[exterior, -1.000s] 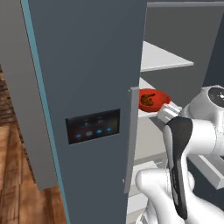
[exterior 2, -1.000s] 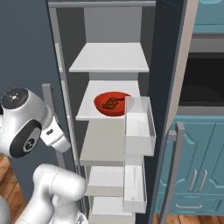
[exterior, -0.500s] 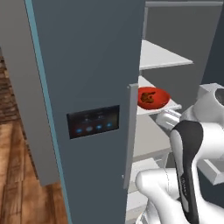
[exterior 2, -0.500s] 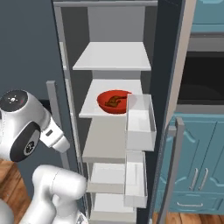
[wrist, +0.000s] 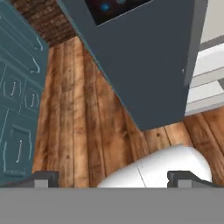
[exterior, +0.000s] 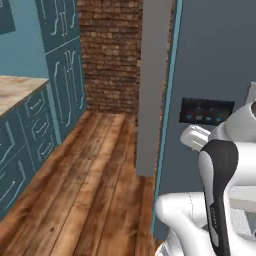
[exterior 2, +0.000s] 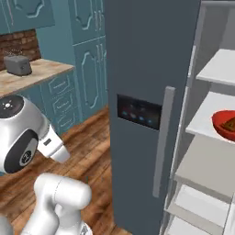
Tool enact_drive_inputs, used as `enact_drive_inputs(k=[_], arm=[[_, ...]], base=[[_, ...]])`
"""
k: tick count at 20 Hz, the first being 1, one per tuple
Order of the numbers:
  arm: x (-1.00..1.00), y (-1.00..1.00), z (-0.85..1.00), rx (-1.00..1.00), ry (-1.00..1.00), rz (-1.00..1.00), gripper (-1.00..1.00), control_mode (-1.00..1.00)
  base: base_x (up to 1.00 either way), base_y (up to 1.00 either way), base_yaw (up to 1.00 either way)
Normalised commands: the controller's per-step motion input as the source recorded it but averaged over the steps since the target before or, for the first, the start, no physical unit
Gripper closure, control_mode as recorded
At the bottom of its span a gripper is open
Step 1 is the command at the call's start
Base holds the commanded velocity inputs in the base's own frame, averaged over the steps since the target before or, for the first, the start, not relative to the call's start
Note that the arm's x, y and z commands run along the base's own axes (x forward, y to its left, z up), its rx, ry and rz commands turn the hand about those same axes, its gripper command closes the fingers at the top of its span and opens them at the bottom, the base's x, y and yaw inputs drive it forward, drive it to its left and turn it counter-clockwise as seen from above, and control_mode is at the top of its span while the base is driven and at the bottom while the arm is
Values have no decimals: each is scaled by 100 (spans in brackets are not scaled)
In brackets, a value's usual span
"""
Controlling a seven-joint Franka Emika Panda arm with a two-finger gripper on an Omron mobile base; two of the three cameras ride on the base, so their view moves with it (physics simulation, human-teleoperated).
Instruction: Place the bowl with the lemon wedge and cucumber on the top shelf of the fridge. Place the bowl with the chicken drumsticks on the second highest shelf of the fridge.
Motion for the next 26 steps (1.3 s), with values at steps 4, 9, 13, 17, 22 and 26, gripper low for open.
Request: enact_drive_inputs(k=[4, 9, 13, 17, 22, 26], arm=[[0, 0, 0, 0, 0, 0, -100, 100], [0, 0, 0, 0, 0, 0, -100, 100], [0, 0, 0, 0, 0, 0, -100, 100], [0, 0, 0, 0, 0, 0, -100, 100], [0, 0, 0, 0, 0, 0, -100, 100], [0, 0, 0, 0, 0, 0, -100, 100]], base=[[-4, 41, 100], [-1, 38, 99], [54, 55, 74], [100, 64, 55], [100, 62, 37], [100, 39, 15]])
